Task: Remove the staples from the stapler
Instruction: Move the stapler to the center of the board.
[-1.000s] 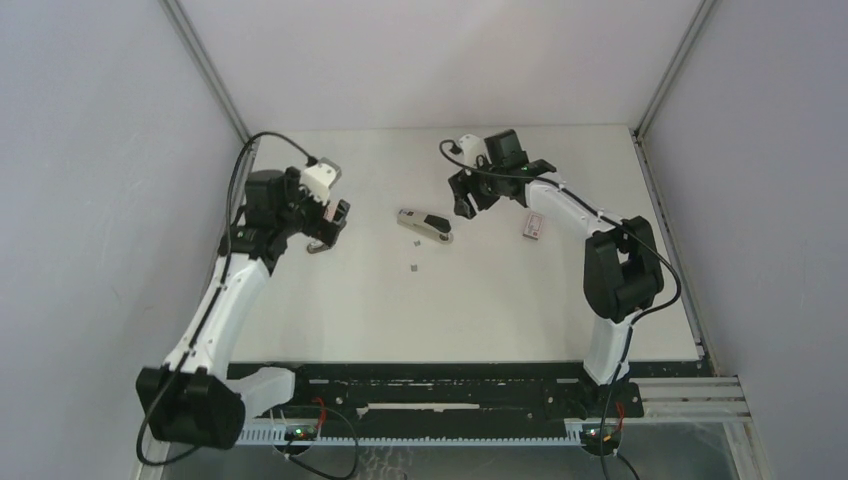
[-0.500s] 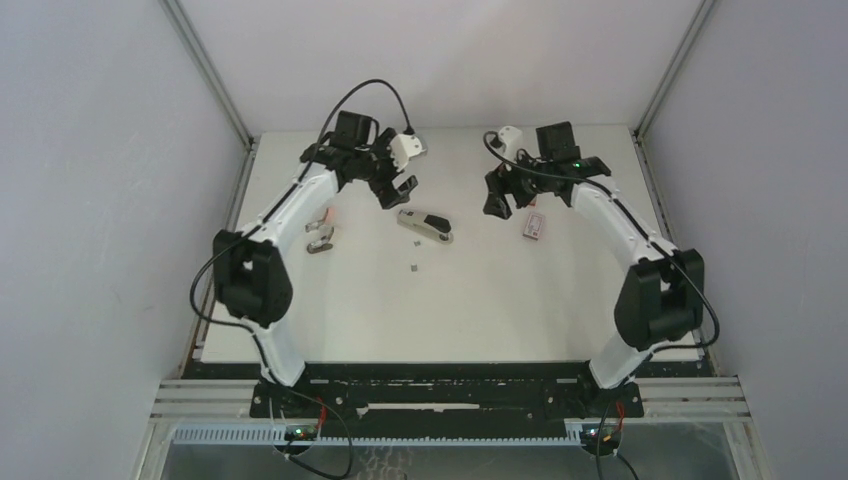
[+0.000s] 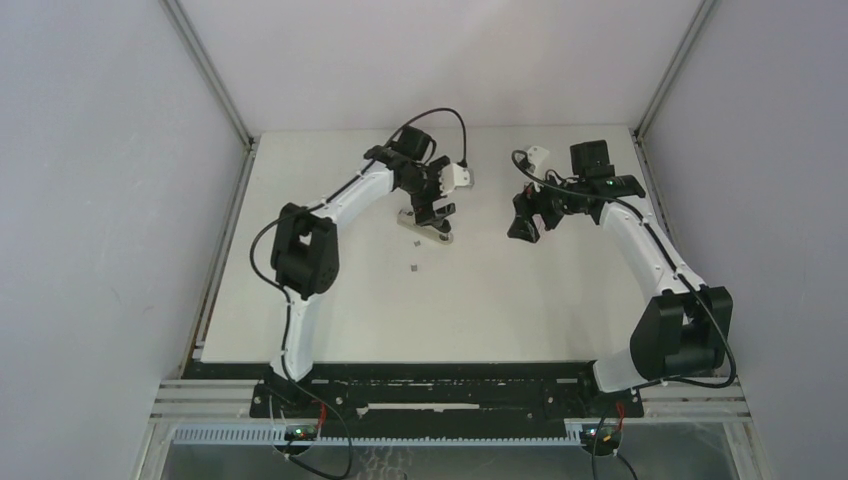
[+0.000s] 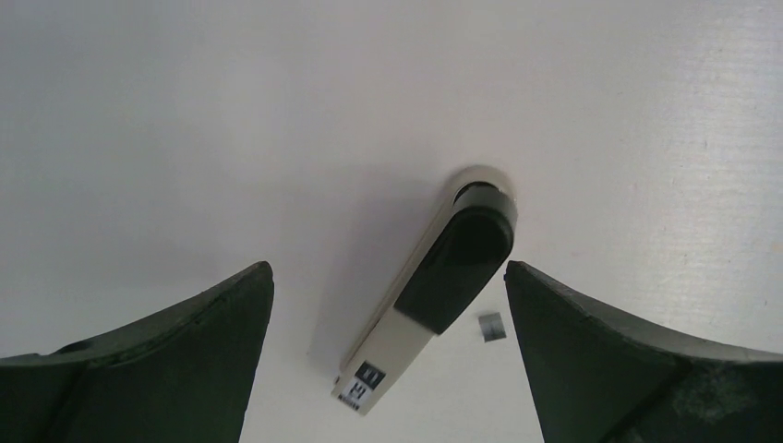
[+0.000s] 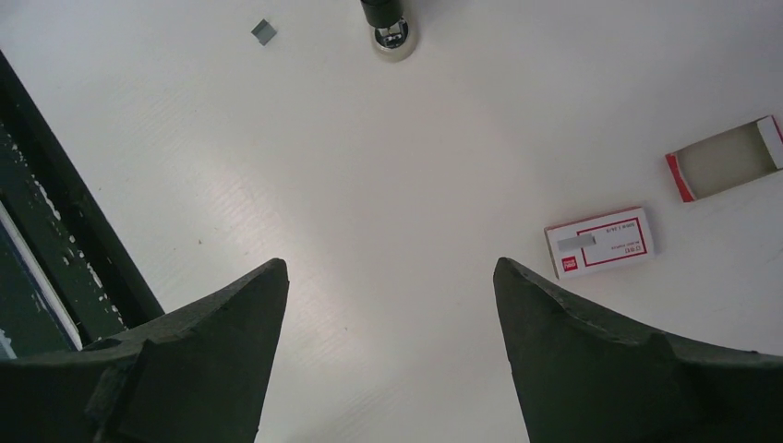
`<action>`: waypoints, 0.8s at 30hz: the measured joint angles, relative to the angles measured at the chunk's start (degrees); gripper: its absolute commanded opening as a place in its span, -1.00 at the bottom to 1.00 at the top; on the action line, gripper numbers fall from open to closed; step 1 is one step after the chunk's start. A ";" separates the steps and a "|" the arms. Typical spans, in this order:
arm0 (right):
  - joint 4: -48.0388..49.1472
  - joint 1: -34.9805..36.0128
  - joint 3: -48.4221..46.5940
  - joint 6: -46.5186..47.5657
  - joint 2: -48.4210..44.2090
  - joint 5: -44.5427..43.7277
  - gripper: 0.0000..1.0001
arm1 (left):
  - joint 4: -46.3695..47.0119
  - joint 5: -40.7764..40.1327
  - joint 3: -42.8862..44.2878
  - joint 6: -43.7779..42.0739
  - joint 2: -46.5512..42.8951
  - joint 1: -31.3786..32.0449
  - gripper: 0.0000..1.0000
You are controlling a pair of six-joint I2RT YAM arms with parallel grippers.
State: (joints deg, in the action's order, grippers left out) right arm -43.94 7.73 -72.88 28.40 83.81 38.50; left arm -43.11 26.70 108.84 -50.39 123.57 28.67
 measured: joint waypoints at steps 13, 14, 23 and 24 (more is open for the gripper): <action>-3.32 -3.48 0.07 4.20 -0.74 5.90 0.64 | -9.27 -1.53 4.39 -9.01 5.81 2.49 0.65; -3.48 -3.48 0.07 4.28 -0.74 6.12 0.64 | -9.46 -1.88 4.39 -9.25 5.81 2.45 0.60; -3.87 -3.48 0.07 5.31 -0.74 7.13 0.65 | -8.28 -4.04 4.39 -9.49 7.04 2.69 0.43; -3.89 -3.48 0.07 5.35 -0.74 7.13 0.65 | -8.17 -4.09 4.39 -9.29 7.23 2.73 0.38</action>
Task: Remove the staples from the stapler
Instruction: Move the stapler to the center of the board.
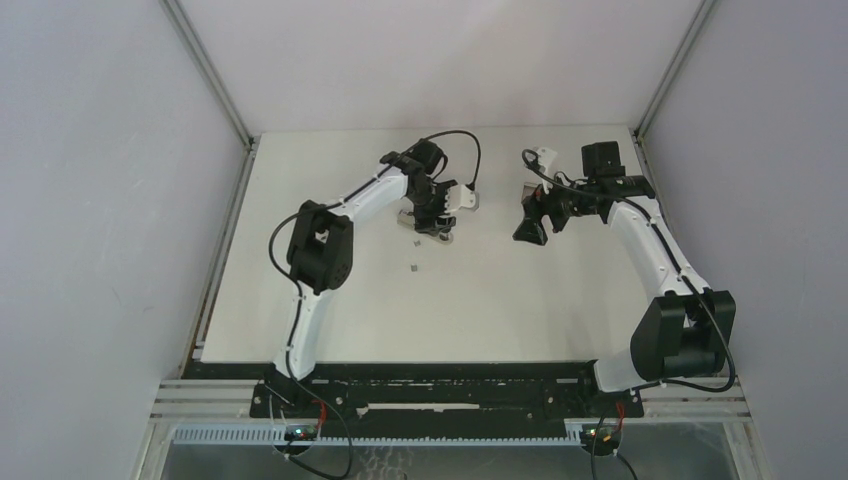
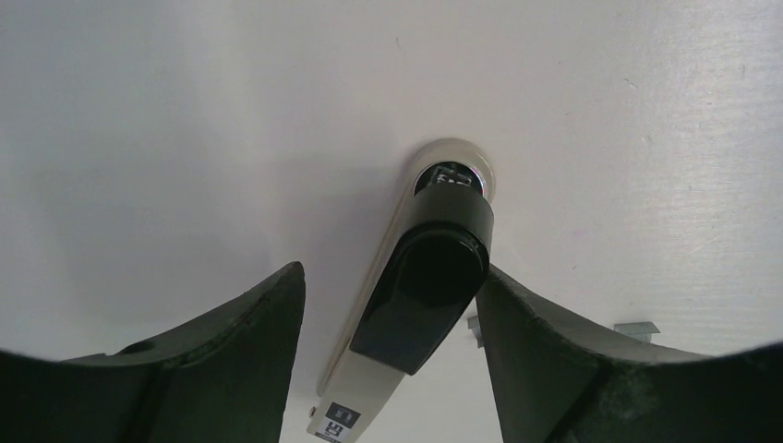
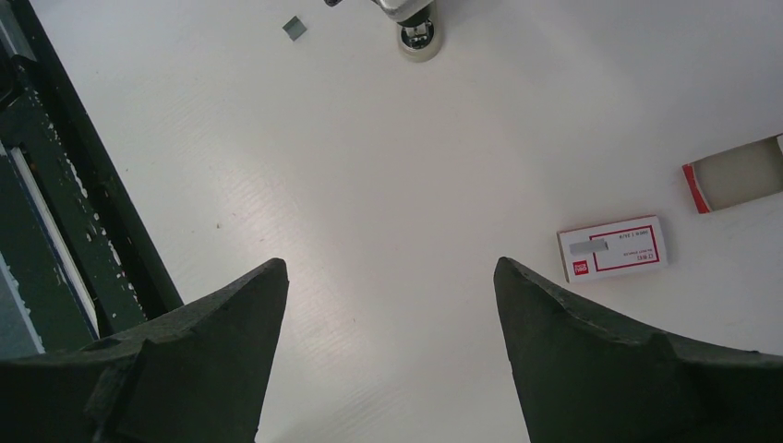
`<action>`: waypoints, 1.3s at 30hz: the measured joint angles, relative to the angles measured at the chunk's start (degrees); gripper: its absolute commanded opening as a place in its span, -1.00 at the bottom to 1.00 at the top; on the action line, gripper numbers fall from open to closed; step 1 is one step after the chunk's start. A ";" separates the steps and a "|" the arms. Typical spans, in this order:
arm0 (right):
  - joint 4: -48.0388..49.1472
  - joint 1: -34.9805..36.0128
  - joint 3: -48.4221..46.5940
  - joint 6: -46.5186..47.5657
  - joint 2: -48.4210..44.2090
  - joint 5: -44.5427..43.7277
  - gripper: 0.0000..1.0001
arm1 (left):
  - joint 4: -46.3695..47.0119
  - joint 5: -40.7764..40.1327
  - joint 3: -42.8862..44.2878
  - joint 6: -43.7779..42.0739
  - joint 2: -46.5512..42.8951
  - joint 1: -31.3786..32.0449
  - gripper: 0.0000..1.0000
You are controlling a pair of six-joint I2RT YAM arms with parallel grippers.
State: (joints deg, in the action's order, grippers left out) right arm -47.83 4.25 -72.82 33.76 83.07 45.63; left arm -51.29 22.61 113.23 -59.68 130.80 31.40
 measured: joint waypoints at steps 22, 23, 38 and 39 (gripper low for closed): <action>-0.85 1.66 0.00 0.96 0.13 0.92 0.70 | 7.48 -5.40 -1.90 11.17 0.61 1.11 -0.45; -0.85 2.23 0.00 1.03 0.20 0.87 0.71 | 8.17 -6.08 -3.10 12.26 -0.17 1.11 -0.45; -2.38 5.25 0.00 2.16 0.68 0.92 0.77 | 14.45 -9.22 -18.47 26.95 -9.42 3.63 -0.45; -2.43 5.22 0.00 2.16 0.68 0.98 0.77 | 14.80 -9.38 -19.39 27.82 -9.97 4.20 -0.45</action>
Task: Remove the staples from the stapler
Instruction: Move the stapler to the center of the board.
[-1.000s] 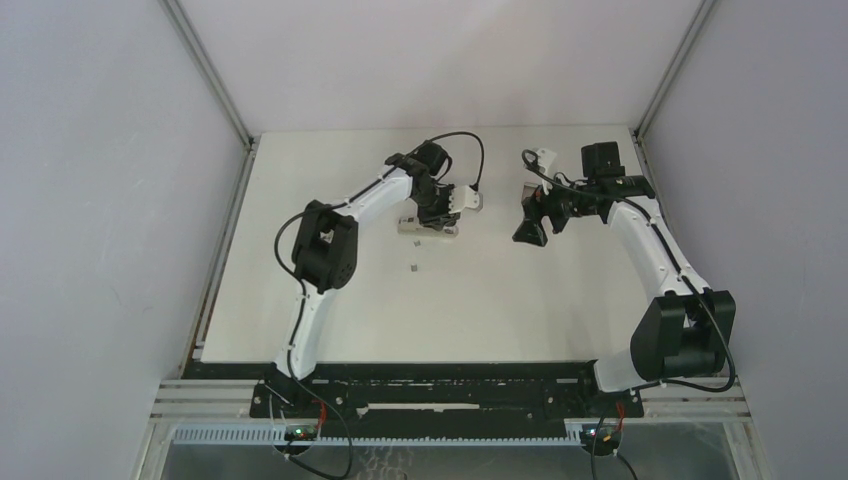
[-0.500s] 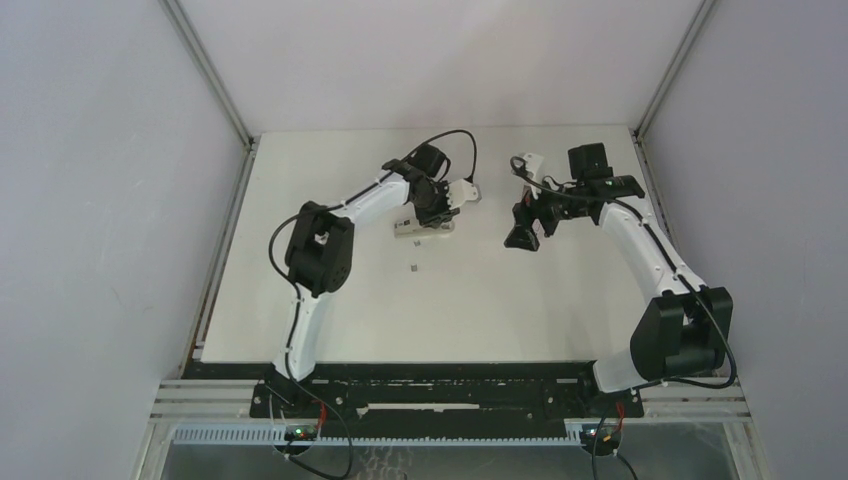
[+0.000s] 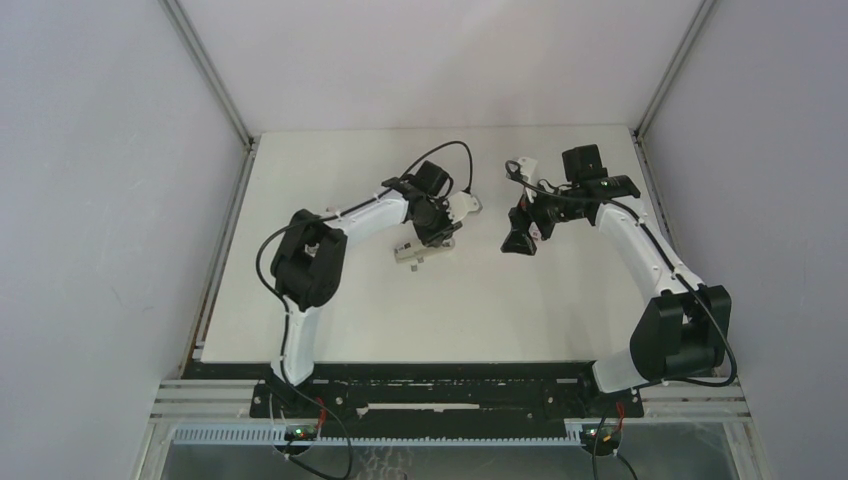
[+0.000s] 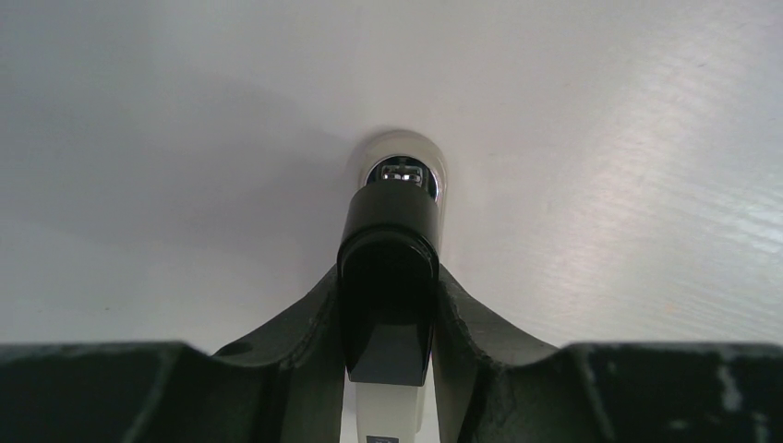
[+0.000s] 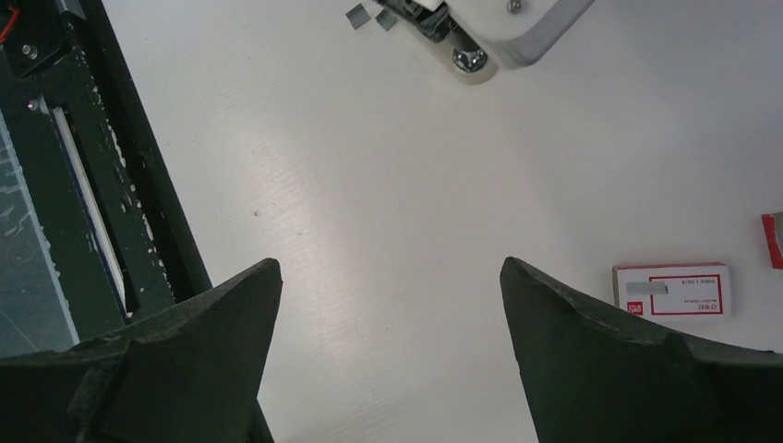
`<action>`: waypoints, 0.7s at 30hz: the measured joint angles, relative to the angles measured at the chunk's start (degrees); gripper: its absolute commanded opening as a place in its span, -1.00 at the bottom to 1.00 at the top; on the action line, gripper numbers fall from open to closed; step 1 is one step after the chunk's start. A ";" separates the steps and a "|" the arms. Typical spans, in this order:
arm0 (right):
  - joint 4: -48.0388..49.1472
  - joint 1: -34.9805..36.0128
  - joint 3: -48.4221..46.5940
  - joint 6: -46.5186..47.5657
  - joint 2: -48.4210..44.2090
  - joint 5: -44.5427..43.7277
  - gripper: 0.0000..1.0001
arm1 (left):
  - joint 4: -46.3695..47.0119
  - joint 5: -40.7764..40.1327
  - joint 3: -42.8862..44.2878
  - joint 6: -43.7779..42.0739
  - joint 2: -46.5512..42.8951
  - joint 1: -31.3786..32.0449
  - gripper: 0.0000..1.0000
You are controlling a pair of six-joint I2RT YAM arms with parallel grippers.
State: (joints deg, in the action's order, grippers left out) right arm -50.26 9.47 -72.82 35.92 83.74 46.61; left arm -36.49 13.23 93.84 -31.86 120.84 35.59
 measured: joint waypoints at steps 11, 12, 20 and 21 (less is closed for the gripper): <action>-0.39 0.00 0.00 0.20 -0.68 0.52 0.77 | 5.73 -0.39 -9.16 6.49 -5.49 4.39 -0.44; -0.39 0.00 0.00 0.20 -0.72 0.55 0.77 | 6.29 -0.52 -10.08 6.95 -6.08 4.76 -0.44; -0.24 -0.04 0.00 -0.20 -0.85 0.72 0.78 | 9.64 -0.72 -17.05 8.63 -10.58 8.61 -0.44; -0.09 -0.15 0.00 -0.57 -0.87 0.72 0.79 | 9.84 -0.79 -17.49 8.66 -10.91 8.98 -0.46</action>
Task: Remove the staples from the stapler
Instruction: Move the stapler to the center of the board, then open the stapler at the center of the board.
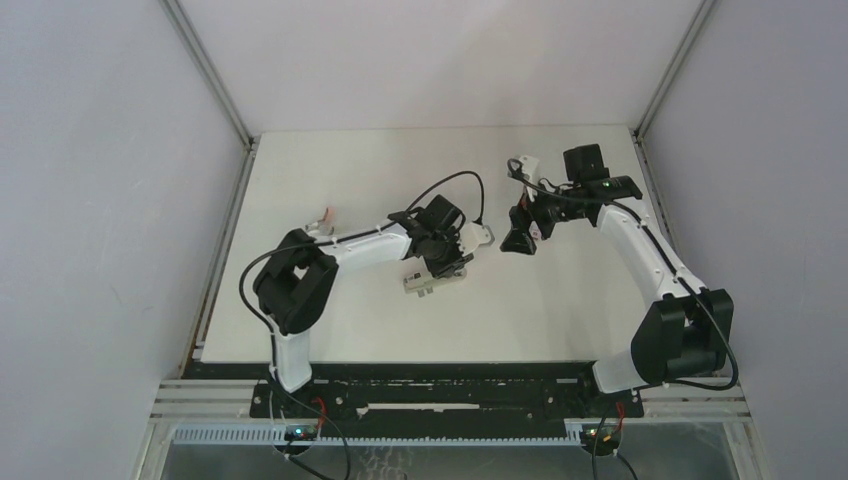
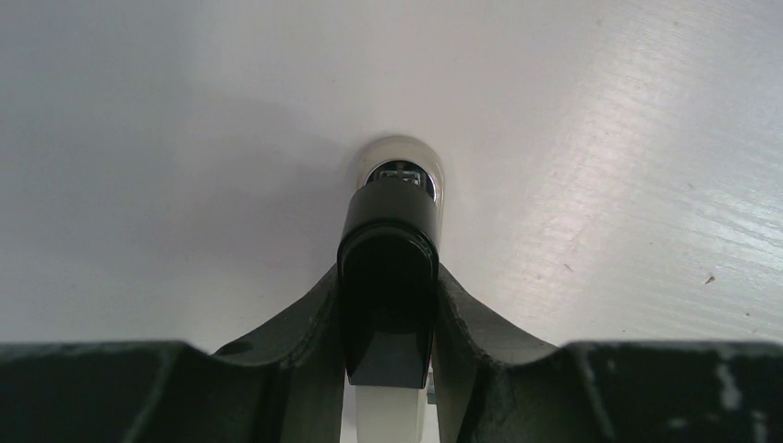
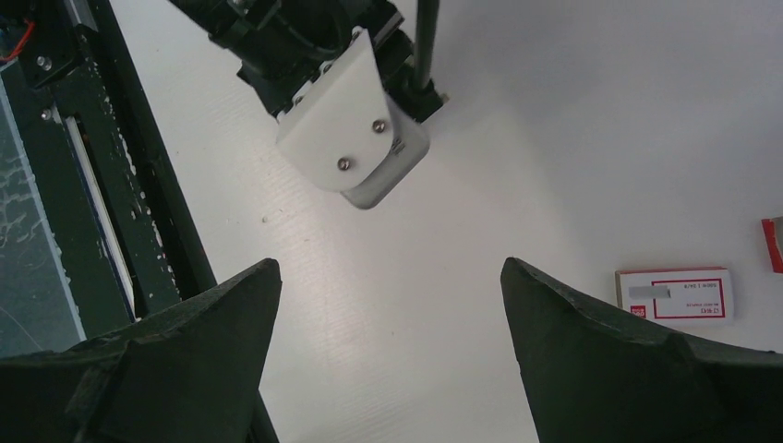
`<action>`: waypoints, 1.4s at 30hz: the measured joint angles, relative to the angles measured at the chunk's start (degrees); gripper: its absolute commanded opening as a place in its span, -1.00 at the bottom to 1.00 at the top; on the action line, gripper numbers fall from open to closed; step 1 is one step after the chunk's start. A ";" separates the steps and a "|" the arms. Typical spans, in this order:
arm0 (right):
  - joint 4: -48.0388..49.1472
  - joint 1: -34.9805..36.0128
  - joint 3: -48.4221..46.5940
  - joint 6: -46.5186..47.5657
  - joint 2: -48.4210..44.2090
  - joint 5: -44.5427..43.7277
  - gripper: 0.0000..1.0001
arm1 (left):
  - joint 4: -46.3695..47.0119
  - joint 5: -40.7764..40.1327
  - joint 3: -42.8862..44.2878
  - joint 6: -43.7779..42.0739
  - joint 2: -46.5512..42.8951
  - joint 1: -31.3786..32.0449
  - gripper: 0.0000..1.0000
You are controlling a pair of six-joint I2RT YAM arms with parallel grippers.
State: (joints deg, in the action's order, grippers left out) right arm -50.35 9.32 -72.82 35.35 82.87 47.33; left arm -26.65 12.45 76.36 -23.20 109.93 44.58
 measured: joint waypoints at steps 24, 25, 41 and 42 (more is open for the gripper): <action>16.33 -3.76 -1.95 -37.48 11.78 5.86 1.00 | 1.95 -5.20 -0.33 -5.44 -4.17 -0.66 -1.00; 16.87 -3.89 -2.19 -38.60 12.59 6.64 1.00 | 1.88 -5.01 -0.33 -5.44 -4.33 -1.05 -0.99; 32.33 -3.58 -2.71 -58.75 28.87 18.58 0.65 | 0.33 0.94 -0.02 -4.07 -11.47 -3.19 -1.00; 33.38 -3.45 -2.56 -59.41 29.14 19.21 0.60 | 0.28 1.20 -0.02 -3.85 -11.47 -3.28 -1.00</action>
State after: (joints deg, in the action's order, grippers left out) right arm -16.97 5.87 -75.37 -24.05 112.01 66.54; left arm -26.37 13.65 76.34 -27.05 98.45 41.30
